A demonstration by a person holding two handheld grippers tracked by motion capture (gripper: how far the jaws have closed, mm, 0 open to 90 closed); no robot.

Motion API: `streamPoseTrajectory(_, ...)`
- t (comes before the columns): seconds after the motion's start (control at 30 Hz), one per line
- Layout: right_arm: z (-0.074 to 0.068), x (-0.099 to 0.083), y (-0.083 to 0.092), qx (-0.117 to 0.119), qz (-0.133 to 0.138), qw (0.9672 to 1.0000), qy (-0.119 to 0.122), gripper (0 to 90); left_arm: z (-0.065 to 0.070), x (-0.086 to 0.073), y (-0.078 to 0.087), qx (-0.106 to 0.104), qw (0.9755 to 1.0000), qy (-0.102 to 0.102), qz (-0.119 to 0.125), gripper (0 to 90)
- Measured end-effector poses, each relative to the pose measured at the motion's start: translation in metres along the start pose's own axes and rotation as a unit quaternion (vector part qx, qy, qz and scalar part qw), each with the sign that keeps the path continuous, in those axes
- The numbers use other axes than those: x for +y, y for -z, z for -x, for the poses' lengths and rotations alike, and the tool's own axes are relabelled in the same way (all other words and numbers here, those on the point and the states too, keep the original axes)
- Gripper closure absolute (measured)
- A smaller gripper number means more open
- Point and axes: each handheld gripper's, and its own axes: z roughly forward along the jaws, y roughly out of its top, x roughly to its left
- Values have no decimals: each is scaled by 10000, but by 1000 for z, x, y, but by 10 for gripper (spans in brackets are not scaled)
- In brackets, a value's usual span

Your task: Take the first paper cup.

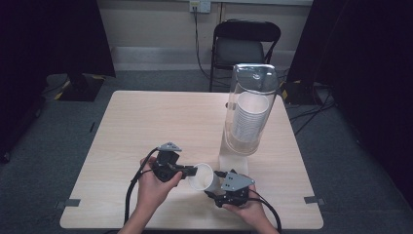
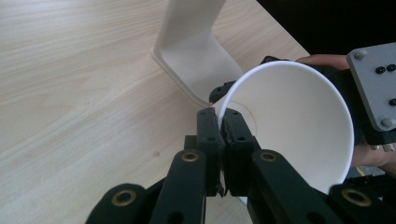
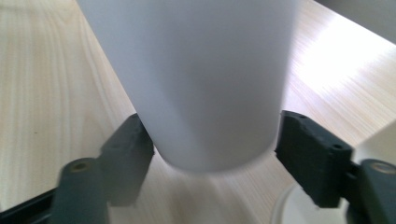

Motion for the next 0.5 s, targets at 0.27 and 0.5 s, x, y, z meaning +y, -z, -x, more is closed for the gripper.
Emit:
streamPoseTrajectory(0.27,12,-6,11,-191,-23,9996,-206,222,-33,-8,23,412,9973,615,8,873)
streamPoseTrajectory(0.5,28,-13,27,-575,69,9969,-540,225,-68,-19,45,998,9897,1023,64,871)
